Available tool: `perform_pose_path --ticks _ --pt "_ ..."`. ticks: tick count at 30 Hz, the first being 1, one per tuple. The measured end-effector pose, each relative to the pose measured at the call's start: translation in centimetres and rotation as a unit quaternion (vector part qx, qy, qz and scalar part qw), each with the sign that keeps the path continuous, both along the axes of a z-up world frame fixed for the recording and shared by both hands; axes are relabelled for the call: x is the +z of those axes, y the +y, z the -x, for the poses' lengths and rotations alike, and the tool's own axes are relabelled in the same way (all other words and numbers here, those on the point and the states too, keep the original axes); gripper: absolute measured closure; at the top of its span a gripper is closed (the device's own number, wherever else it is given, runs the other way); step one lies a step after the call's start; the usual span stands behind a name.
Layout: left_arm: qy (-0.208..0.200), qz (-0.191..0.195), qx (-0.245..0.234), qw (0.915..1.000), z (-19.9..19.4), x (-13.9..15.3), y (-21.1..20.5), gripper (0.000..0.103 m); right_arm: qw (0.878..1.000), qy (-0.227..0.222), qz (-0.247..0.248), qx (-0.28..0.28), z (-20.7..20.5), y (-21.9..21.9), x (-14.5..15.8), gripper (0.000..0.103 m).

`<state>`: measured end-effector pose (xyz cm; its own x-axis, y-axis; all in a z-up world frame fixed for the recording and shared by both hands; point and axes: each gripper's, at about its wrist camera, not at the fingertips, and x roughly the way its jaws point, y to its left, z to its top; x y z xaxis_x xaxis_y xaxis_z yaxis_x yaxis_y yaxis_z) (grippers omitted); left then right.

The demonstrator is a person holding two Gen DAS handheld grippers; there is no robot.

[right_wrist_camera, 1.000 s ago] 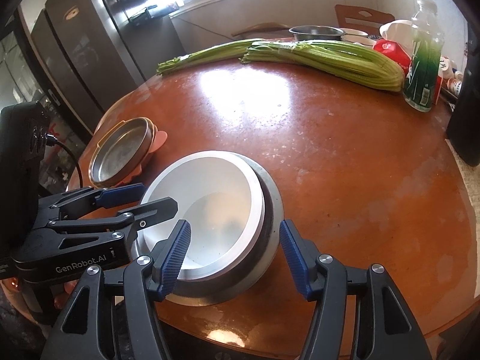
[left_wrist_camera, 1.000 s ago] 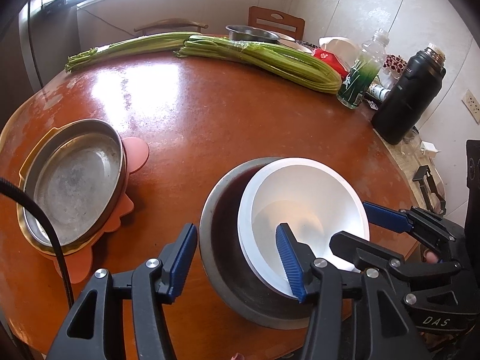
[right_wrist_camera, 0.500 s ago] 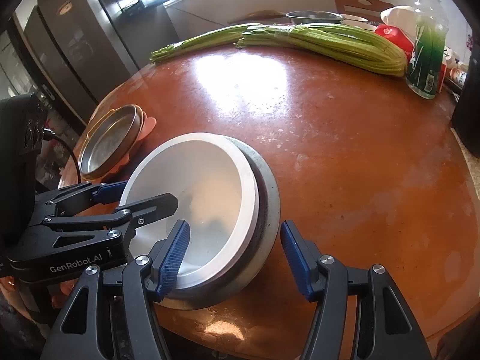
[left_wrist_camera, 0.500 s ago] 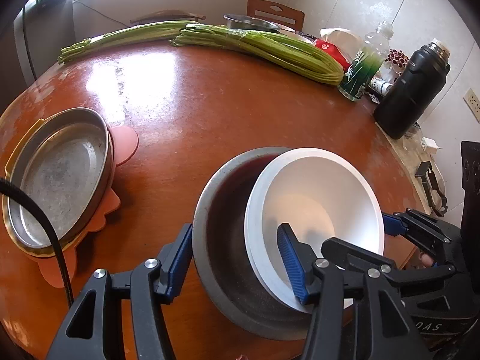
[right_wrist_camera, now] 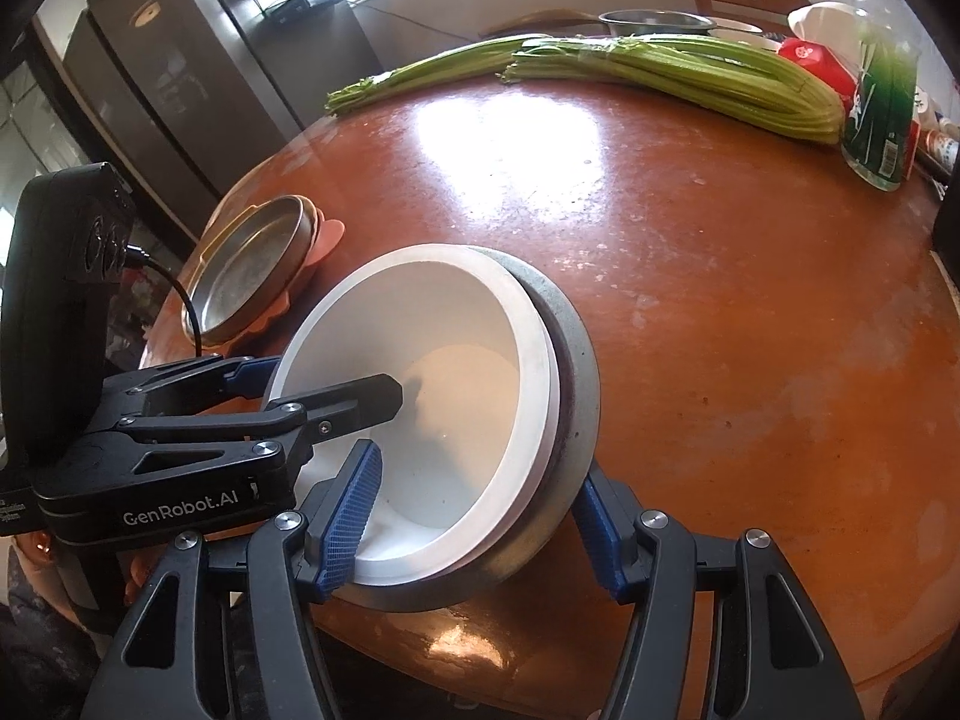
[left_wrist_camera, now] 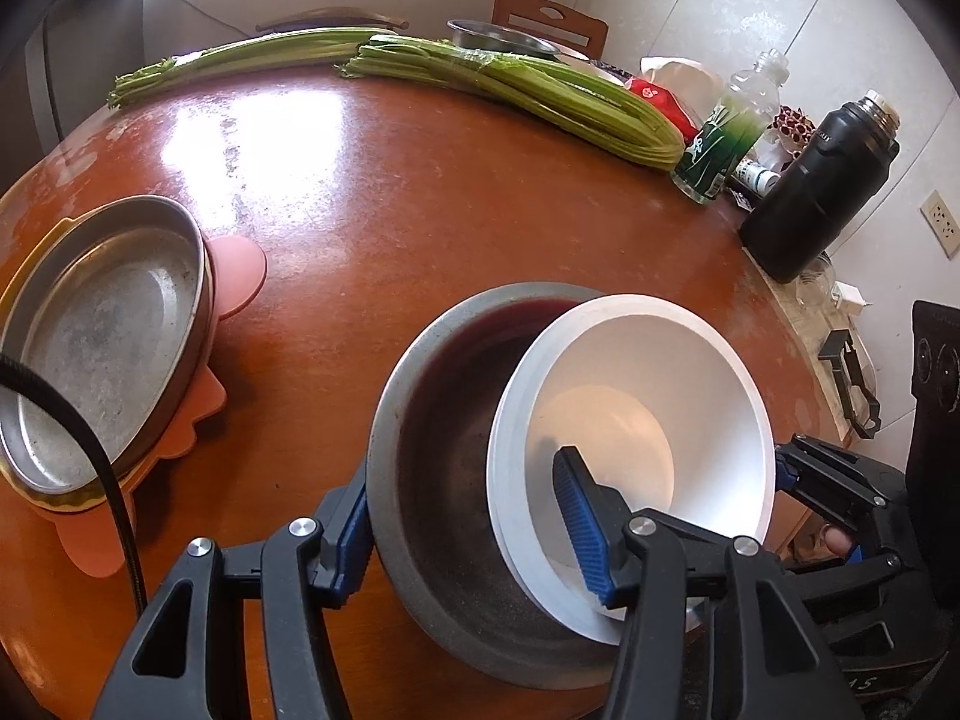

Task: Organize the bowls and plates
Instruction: 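Lift the nested steel and white bowls with the left tool, then carry the nested bowls onto the steel pan stack and lower them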

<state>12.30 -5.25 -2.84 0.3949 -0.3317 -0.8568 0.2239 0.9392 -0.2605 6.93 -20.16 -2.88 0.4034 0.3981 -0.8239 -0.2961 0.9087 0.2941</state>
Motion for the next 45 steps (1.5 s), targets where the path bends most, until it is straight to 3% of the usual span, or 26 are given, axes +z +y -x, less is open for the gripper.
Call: perform_pose_path --ticks 19,37,45 --pt "-0.054 0.004 0.024 0.9982 0.6 4.8 4.2 0.048 0.999 -0.040 -0.010 0.028 -0.8 3.8 4.0 0.038" --pt "-0.085 -0.005 0.094 0.9919 -0.2 7.5 14.9 0.048 0.993 -0.058 -0.015 0.101 -4.3 14.7 5.9 0.038" --pt "-0.086 0.002 0.130 0.9877 -0.7 7.1 18.6 0.048 0.989 -0.060 0.001 0.134 -5.4 18.6 5.9 0.038"
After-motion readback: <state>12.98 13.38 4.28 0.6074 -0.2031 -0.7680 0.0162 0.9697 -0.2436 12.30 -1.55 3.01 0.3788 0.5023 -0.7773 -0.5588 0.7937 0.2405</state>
